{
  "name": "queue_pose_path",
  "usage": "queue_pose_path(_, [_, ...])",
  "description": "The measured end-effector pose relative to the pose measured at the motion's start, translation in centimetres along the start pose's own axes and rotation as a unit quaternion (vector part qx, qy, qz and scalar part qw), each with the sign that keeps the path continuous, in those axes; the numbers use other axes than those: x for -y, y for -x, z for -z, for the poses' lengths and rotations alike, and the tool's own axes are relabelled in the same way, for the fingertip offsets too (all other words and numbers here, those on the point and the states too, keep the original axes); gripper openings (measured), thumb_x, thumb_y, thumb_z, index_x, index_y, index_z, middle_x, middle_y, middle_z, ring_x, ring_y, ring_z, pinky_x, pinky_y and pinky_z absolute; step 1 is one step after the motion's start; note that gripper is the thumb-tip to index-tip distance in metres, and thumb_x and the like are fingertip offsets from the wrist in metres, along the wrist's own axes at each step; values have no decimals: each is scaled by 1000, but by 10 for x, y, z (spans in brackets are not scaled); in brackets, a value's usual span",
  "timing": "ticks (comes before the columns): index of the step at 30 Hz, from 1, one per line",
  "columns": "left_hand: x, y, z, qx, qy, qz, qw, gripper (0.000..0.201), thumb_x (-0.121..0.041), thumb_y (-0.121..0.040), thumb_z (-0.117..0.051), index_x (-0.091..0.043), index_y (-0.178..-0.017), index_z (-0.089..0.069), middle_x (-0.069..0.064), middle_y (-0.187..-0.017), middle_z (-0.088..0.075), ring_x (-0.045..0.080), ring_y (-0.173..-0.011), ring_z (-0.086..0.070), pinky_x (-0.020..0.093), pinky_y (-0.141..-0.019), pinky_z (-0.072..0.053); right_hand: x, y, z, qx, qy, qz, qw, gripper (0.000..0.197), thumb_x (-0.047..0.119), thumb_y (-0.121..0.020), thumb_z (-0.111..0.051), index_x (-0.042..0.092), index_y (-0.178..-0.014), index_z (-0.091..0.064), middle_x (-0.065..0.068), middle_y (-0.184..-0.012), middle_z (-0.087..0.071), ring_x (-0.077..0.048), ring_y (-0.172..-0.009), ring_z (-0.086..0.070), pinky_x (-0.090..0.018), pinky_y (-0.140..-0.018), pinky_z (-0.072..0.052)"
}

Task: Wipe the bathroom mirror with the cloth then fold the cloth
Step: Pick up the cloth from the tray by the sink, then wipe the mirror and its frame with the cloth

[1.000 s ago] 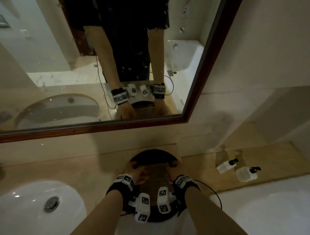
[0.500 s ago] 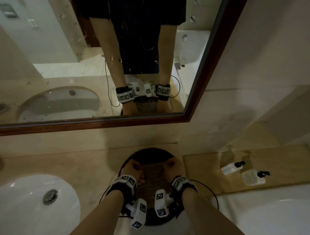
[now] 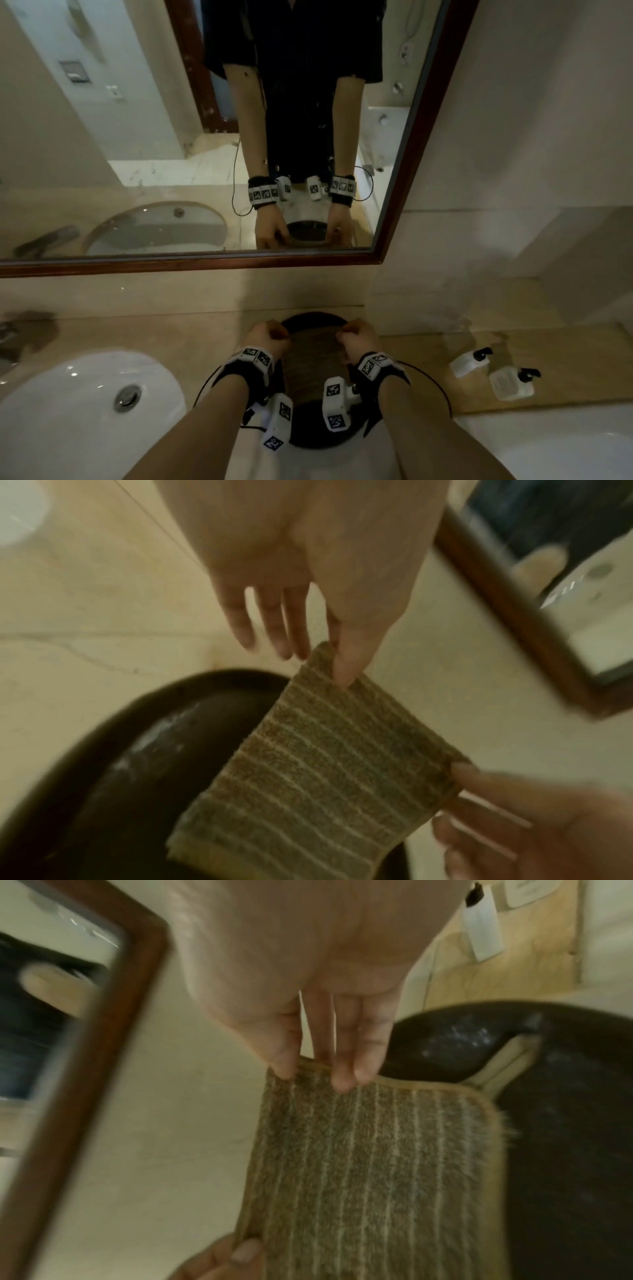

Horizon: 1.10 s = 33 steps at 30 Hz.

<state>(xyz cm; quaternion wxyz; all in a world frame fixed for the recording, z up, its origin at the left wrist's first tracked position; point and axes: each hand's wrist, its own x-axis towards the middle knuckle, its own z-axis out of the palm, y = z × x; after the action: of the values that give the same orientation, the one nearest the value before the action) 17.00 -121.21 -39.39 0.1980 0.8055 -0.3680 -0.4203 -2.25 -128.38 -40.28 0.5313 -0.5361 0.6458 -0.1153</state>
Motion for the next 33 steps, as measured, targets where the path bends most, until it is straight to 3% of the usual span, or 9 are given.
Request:
queue_pose_path(5, [-18, 27, 22, -31, 55, -17, 998, 17, -13, -80, -76, -20, -73, -61, 6, -82, -65, 29, -92, -65, 41, -87, -54, 31, 33, 14, -6, -61, 13, 998, 13, 18, -95, -58, 12, -106, -53, -11, -97, -59, -23, -73, -60, -27, -49, -48])
queue_pose_path(11, [-12, 63, 47, -99, 140, -22, 985, 15, -12, -83, -74, -17, -90, -61, 4, -91, -66, 21, -90, -62, 31, -81, -51, 53, 55, 6, 31, -78, 56, 995, 9, 13, -98, -52, 11, -105, -47, -15, -97, -58, -26, -49, -62, -30, -41, -53])
queue_pose_path(14, [8, 83, 60, -132, 188, -18, 973, 10, -12, -86, -71, -12, -95, -69, 2, -86, -66, 21, -90, -62, 31, -84, -50, 63, 63, -16, 60, -86, 77, 991, 12, 9, -98, -51, 18, -92, -45, -17, -98, -55, -34, -57, -65, -41, -53, -58])
queue_pose_path(16, [25, 100, 76, -156, 216, -8, 964, 6, -11, -87, -70, -11, -92, -67, 5, -85, -65, 22, -85, -61, 32, -80, -51, 74, 71, -38, 82, -91, 91, 988, 15, 7, -97, -51, 18, -89, -46, -17, -101, -54, -38, -63, -65, -48, -62, -59])
queue_pose_path(18, [44, 119, 94, -163, 254, 19, 953, 6, -10, -88, -68, -12, -87, -62, 8, -89, -63, 26, -86, -60, 36, -77, -54, 86, 83, -64, 110, -90, 100, 985, 10, 4, -97, -50, 14, -97, -46, -16, -102, -54, -34, -59, -64, -48, -63, -59])
queue_pose_path(21, [75, 149, 124, -191, 283, 45, 939, 12, -8, -88, -68, -14, -82, -60, 11, -91, -62, 31, -91, -62, 39, -75, -54, 105, 104, -107, 160, -79, 109, 978, 14, 3, -99, -45, 11, -109, -40, -15, -103, -55, -24, -43, -63, -32, -42, -54])
queue_pose_path(23, [103, 175, 146, -229, 300, 61, 924, 13, -7, -87, -69, -14, -81, -60, 13, -94, -64, 32, -90, -63, 42, -75, -56, 116, 125, -144, 191, -63, 122, 972, 15, 3, -100, -44, 12, -110, -38, -15, -103, -56, -20, -37, -61, -27, -36, -50])
queue_pose_path(27, [157, 224, 186, -287, 329, 86, 896, 13, -7, -88, -68, -14, -80, -61, 12, -92, -63, 31, -88, -62, 42, -77, -56, 135, 173, -211, 247, -23, 150, 957, 16, 6, -100, -45, 15, -112, -39, -12, -105, -56, -19, -47, -65, -29, -46, -56])
queue_pose_path(33, [247, 295, 242, -314, 386, 93, 862, 18, -3, -91, -62, -14, -79, -54, 6, -85, -57, 27, -83, -57, 44, -81, -51, 150, 250, -314, 279, -3, 183, 943, 15, 8, -99, -49, 17, -108, -43, -12, -100, -60, -25, -60, -70, -33, -56, -59])
